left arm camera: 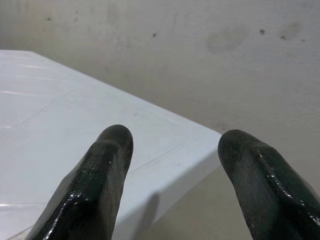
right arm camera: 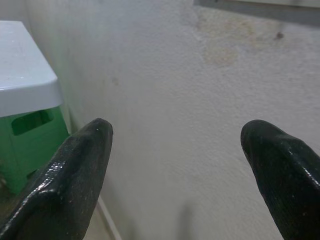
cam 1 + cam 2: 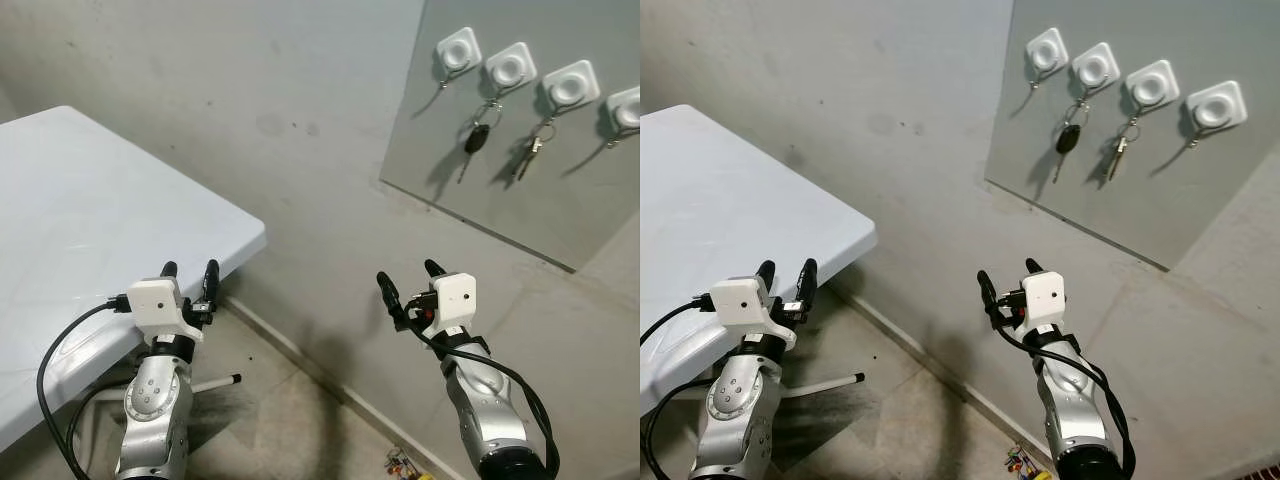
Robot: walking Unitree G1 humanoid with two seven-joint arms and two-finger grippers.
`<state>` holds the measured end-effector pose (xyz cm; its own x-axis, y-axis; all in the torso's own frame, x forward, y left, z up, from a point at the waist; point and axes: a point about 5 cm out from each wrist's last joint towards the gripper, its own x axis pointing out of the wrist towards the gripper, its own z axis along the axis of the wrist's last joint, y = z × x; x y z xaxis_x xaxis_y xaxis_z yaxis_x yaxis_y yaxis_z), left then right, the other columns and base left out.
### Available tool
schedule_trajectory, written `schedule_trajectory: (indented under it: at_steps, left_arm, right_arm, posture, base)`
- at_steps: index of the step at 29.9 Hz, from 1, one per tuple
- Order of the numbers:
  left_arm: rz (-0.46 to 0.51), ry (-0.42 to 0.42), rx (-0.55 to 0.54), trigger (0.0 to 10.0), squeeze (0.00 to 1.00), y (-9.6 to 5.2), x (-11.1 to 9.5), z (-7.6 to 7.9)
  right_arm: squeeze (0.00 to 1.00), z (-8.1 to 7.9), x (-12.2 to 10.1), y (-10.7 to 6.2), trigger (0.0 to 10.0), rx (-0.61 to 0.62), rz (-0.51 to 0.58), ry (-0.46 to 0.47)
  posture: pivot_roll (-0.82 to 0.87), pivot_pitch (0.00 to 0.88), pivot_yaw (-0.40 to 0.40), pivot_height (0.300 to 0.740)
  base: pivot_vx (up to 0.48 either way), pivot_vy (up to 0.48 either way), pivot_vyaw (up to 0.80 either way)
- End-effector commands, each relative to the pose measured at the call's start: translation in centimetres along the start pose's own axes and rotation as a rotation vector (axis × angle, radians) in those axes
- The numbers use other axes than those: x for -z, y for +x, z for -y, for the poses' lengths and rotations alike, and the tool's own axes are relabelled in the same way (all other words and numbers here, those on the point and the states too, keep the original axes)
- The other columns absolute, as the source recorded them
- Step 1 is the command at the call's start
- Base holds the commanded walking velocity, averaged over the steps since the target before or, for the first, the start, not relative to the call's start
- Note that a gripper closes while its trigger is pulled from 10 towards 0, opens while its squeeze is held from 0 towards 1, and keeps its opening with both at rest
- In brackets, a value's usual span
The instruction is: Hang keys on a hook
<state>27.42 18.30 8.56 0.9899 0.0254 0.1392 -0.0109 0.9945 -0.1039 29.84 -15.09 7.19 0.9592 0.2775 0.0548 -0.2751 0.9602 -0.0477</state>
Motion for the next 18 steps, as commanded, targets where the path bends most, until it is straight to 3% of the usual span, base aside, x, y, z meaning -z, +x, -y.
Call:
schedule_trajectory:
  at_steps: [1,18]
  left_arm:
    - [-0.014,0.005,-0.005,10.0,0.0,-0.15,0.11,-0.11]
    - [-0.014,-0.004,-0.013,10.0,0.0,0.0,-0.03,-0.35]
  right_arm:
    - [0.0,0.02,-0.2,0.13,10.0,-0.009,-0.001,-0.01]
    - [0.0,-0.02,-0.34,0.25,10.0,-0.013,0.0,-0.005]
  posture:
    - [-0.07,0.03,-0.044,0.74]
    - [-0.07,0.037,-0.048,0.74]
  base:
    - [0.0,0.0,0.8]
    - [0.0,0.0,0.8]
